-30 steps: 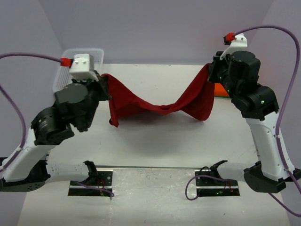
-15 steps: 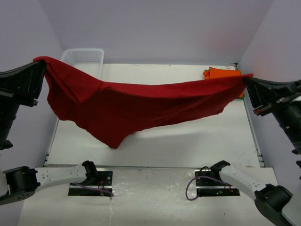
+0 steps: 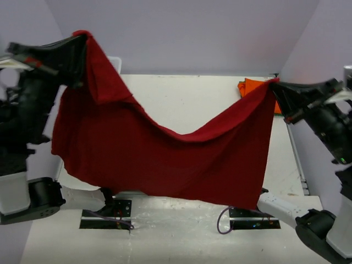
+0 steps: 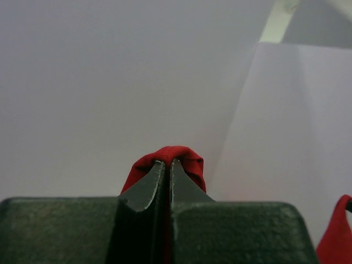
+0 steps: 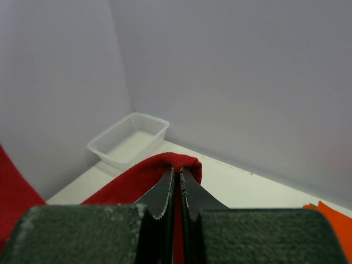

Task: Fold and stack the t-shirts
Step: Flatten out the tshirt

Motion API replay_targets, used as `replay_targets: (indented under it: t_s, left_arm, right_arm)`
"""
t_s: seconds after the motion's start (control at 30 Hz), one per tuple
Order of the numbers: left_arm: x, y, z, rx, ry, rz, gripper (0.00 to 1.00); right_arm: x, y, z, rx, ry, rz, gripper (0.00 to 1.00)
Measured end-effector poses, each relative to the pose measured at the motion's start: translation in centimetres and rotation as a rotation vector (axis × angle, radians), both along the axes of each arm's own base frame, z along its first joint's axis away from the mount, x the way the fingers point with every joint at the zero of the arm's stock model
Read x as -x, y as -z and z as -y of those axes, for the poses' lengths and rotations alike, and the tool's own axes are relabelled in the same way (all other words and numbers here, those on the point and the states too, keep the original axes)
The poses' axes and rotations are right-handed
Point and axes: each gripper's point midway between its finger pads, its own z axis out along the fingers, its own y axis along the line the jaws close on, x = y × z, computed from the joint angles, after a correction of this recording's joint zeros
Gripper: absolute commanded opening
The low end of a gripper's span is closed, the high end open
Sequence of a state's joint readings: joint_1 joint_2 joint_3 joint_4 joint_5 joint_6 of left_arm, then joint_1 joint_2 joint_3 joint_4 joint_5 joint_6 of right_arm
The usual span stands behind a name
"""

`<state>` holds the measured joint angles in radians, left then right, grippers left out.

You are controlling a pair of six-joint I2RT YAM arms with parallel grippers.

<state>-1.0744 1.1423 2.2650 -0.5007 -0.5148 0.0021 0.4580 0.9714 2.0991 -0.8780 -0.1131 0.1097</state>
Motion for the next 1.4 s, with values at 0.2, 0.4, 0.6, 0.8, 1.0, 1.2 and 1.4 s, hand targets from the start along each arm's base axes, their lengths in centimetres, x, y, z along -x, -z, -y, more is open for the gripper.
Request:
replay_targets:
  t_s: [0.2,0.4,0.6,0.8,1.0,1.2,1.4]
  left_arm:
    - [-12.1,6.1,8.5,-0.237,-0.339,-0.192,0.00]
    - [-28.0,18.2,9.3,-0.502,-0.573,-0.404,0.00]
    - [-36.7,24.0,0.7,-0.524,-0.675,-0.533,0.00]
    - [-38.3,20.3,-5.7,-0.436,-0.739,-0.451,0.00]
    - [-34.1,15.5,-5.0,-0.402,-0.666,-0.351,0.00]
    - [-22.6,8.6,-4.4,-0.335,-0.567,-0.202,0.00]
    - [-8.5,-0.5,-6.7,-0.162,-0.493,0.064,0.00]
  right_arm:
    - [-13.3,4.2,-2.9,0.111,0.175,-0.197,0.00]
    - [-24.6,11.4,-3.7,0.225,0.313,-0.383,0.00]
    - [-29.5,10.4,-0.9,0.222,0.422,-0.343,0.00]
    - [-31.4,7.9,2.0,0.225,0.506,-0.252,0.00]
    - [-28.7,7.6,2.3,0.251,0.510,-0.248,0.00]
    - [-18.1,1.9,0.5,0.235,0.441,-0.094,0.00]
    - [-5.0,-5.5,5.6,0.049,0.420,0.143,0.00]
